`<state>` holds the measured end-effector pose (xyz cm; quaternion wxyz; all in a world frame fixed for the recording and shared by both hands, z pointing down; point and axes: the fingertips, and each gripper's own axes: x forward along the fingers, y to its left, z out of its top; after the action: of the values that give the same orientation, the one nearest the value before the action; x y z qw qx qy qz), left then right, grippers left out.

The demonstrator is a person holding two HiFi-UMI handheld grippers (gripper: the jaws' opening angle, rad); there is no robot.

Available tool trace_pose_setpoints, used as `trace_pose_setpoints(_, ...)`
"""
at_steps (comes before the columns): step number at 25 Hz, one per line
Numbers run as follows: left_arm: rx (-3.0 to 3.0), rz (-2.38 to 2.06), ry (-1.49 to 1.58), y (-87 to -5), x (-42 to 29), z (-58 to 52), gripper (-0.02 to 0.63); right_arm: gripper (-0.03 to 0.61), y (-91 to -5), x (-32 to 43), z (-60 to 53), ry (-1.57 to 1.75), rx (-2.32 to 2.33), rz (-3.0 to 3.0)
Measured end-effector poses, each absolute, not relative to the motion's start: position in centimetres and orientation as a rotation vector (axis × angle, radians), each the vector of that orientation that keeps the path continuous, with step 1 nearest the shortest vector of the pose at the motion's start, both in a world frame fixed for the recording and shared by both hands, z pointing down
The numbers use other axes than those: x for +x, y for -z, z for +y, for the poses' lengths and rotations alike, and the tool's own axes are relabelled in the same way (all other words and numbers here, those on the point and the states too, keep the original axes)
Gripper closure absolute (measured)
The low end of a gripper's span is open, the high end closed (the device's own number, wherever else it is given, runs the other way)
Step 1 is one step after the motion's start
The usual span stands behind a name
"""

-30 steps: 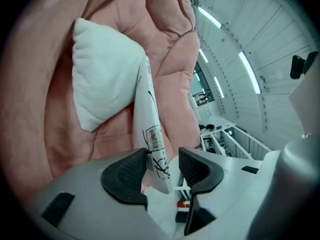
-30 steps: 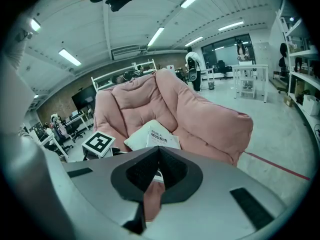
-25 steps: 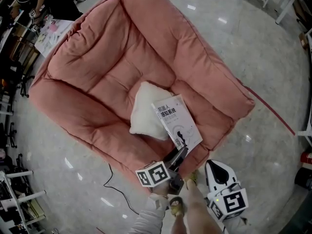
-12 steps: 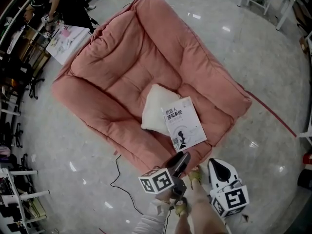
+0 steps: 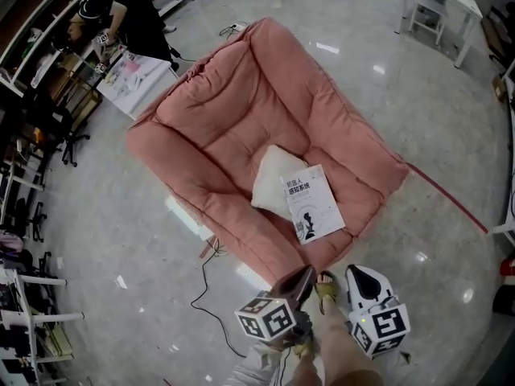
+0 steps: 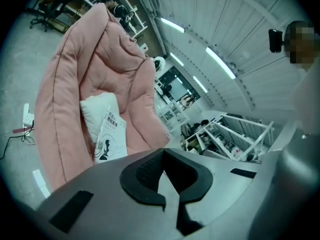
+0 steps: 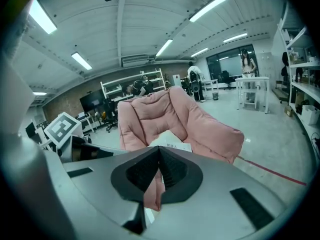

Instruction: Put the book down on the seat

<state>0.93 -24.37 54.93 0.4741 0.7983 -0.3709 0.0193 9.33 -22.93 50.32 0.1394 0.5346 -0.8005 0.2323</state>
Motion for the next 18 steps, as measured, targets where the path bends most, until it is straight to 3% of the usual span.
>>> trace_pose_setpoints(18, 2.348, -1.073, -0.326, -44.0, -1.7, -13.6, 0.606, 0.574, -45.5, 3.6, -13.5, -0.565, 1.372, -2.404)
